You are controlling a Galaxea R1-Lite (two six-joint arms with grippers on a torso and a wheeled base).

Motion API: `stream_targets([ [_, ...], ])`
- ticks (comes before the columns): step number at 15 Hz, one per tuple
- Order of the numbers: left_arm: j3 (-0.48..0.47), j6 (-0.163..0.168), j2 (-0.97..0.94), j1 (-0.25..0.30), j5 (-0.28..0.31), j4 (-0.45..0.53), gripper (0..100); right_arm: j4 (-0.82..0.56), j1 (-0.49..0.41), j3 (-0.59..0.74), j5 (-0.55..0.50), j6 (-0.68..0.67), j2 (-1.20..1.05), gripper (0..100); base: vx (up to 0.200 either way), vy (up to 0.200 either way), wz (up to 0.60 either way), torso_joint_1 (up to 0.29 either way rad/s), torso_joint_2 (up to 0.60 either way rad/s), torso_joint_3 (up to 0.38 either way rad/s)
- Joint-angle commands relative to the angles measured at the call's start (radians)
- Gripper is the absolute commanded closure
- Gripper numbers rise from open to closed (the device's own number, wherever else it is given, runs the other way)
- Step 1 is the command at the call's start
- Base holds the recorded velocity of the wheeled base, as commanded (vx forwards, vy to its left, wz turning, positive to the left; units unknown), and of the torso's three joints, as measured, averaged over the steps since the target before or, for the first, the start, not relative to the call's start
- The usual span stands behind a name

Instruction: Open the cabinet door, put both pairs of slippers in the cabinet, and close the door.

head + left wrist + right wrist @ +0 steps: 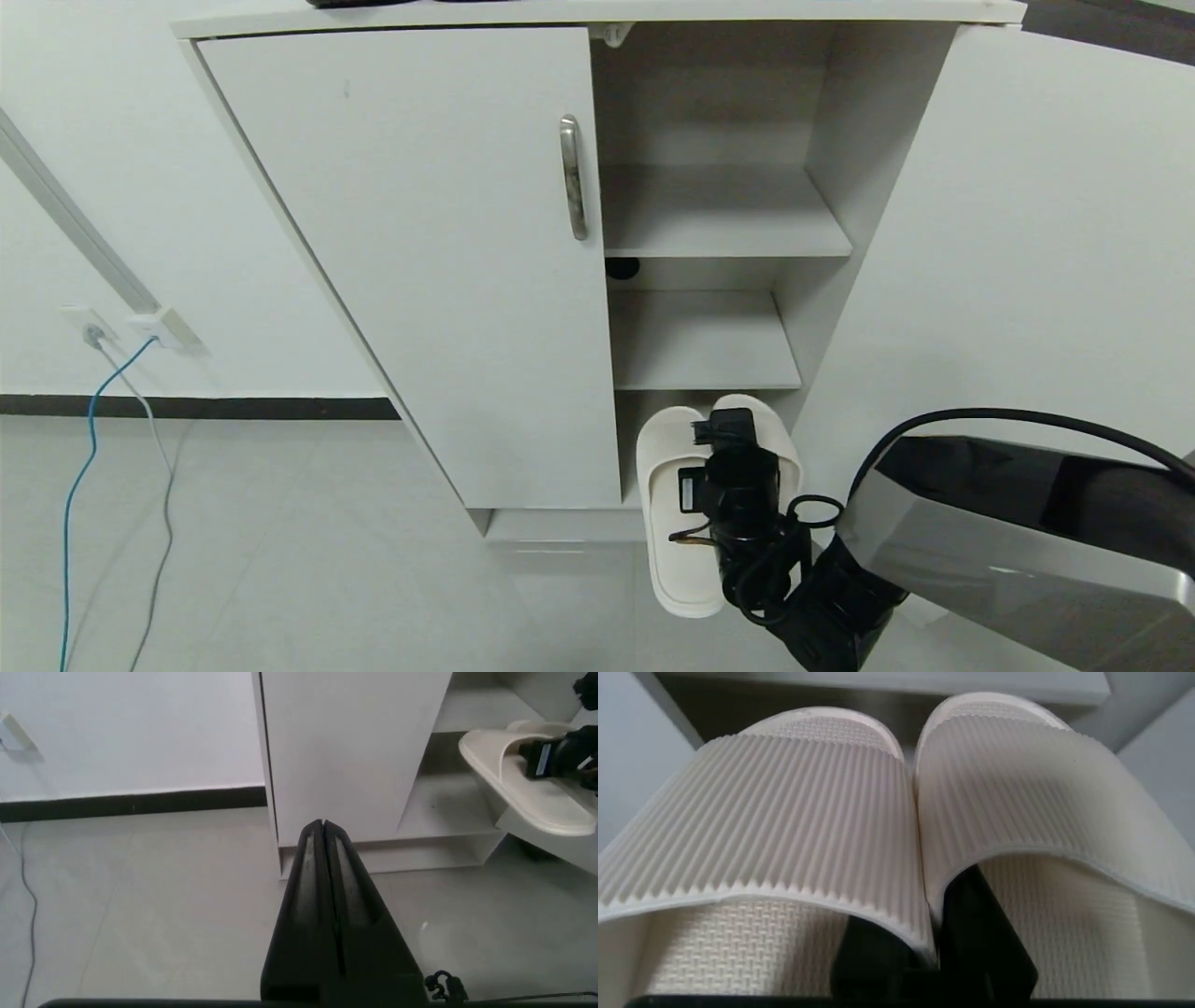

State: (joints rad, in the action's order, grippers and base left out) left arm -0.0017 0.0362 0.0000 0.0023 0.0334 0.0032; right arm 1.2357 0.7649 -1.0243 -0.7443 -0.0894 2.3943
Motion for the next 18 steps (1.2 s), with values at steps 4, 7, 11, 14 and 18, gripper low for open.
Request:
stream_targets([
  [4, 0.0, -0.001, 0.002, 0.001, 0.0, 0.0, 100, 0.139, -0.016, 0.004, 0.002, 0.105, 0.02, 100, 0.0, 0.0, 0.0, 0.004, 0.0, -0.101],
  [7, 0.0, -0.001, 0.002, 0.001, 0.0, 0.0, 100, 0.218, -0.021, 0.004, 0.003, 0.163, 0.017, 100, 0.0, 0.0, 0.0, 0.0, 0.0, 0.0],
  [11, 0.0, -0.001, 0.002, 0.001, 0.0, 0.0, 100, 0.22, -0.021, 0.004, 0.005, 0.166, 0.02, 100, 0.0, 0.0, 0.0, 0.0, 0.0, 0.0],
  [14, 0.0, -0.001, 0.002, 0.001, 0.0, 0.0, 100, 0.22, -0.021, 0.004, 0.005, 0.166, 0.02, 100, 0.067, 0.0, 0.0, 0.001, 0.0, 0.001],
  [18, 0.0, -0.001, 0.002, 0.001, 0.0, 0.0, 100, 0.22, -0.027, 0.003, 0.006, 0.166, 0.02, 100, 0.2, 0.0, 0.0, -0.004, 0.0, 0.004],
])
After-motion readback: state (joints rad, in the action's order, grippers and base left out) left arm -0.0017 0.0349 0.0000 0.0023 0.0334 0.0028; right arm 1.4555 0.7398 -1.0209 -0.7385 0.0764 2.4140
